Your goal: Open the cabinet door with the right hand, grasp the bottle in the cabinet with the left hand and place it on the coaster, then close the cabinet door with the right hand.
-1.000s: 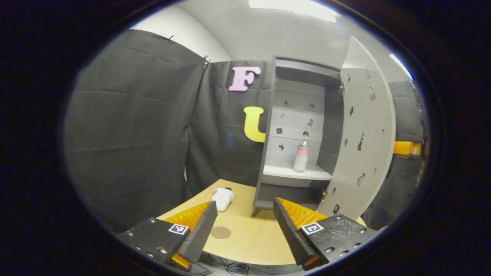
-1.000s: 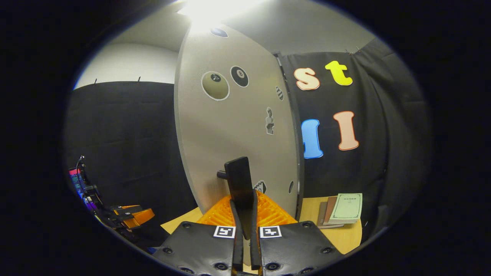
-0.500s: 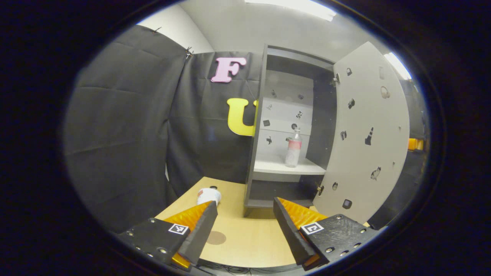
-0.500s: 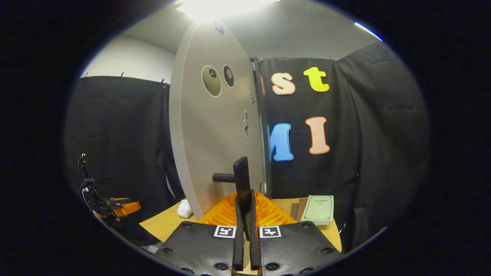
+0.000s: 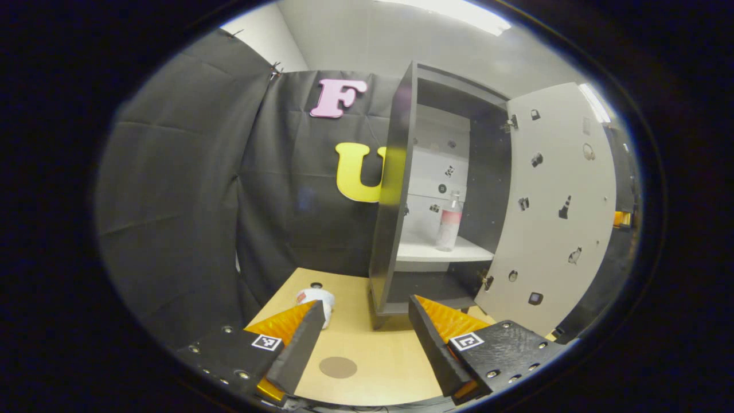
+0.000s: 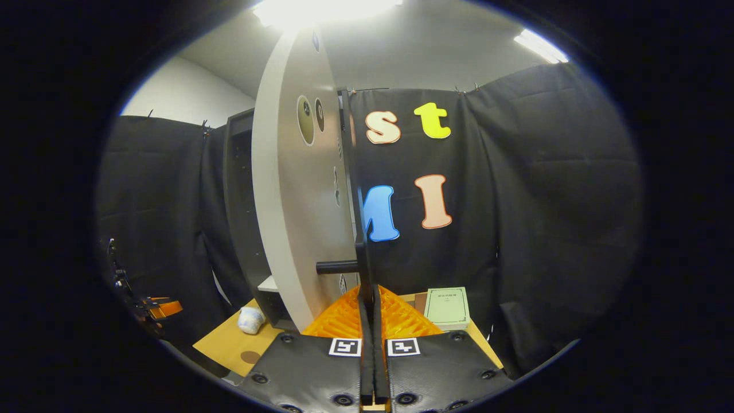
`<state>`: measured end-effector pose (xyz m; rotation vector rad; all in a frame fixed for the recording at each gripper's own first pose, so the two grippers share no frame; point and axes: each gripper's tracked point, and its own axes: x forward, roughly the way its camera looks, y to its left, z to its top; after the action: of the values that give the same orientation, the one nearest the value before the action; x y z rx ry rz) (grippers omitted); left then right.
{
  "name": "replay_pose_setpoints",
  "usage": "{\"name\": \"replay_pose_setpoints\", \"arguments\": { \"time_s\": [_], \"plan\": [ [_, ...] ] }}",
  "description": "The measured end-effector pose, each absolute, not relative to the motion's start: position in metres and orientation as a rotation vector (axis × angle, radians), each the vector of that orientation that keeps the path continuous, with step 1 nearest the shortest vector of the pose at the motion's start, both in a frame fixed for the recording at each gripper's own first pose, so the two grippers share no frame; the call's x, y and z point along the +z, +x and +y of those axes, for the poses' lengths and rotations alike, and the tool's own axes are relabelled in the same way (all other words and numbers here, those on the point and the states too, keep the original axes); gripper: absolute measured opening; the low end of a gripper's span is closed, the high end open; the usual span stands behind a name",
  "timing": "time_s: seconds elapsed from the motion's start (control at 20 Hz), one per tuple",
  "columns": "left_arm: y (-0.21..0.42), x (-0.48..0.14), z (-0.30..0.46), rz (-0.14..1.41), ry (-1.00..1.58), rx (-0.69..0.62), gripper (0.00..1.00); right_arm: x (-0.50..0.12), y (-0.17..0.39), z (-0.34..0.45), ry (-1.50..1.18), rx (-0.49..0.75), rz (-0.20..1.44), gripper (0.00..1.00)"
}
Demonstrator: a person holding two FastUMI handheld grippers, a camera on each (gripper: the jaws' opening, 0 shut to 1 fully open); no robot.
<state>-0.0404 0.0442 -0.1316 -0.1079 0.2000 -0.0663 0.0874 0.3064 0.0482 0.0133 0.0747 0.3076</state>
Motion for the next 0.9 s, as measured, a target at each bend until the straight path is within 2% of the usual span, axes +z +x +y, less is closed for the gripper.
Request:
{"name": "replay_pose_setpoints", "arguments": {
  "time_s": [0.2, 0.25, 0.35, 0.5, 0.65, 0.75, 0.85, 0.9],
  "plan": [
    [-0.038, -0.135, 0.046, 0.206, -0.087, -0.131, 0.9, 0.039, 0.057, 0.281, 0.088, 0.184, 0.067, 0.08],
    [-0.04, -0.136, 0.043, 0.21, -0.092, -0.15, 0.9, 0.033, 0.05, 0.271, 0.099, 0.141, 0.077, 0.0],
    [-0.039, -0.135, 0.039, 0.206, -0.095, -0.182, 0.9, 0.018, 0.034, 0.248, 0.108, 0.056, 0.106, 0.02],
    [-0.035, -0.133, 0.033, 0.191, -0.095, -0.222, 0.89, 0.017, 0.018, 0.222, 0.126, -0.036, 0.12, 0.0],
    [-0.028, -0.13, 0.018, 0.182, -0.096, -0.273, 0.9, 0.026, 0.015, 0.2, 0.128, -0.101, 0.088, 0.06],
    [-0.025, -0.126, 0.013, 0.167, -0.084, -0.3, 0.9, 0.031, 0.022, 0.19, 0.127, -0.124, 0.074, 0.0],
    [-0.018, -0.122, 0.009, 0.14, -0.052, -0.323, 0.89, 0.036, 0.037, 0.184, 0.134, -0.121, 0.054, 0.18],
    [-0.013, -0.12, 0.009, 0.126, -0.031, -0.331, 0.89, 0.037, 0.048, 0.182, 0.135, -0.112, 0.048, 0.14]
  ]
}}
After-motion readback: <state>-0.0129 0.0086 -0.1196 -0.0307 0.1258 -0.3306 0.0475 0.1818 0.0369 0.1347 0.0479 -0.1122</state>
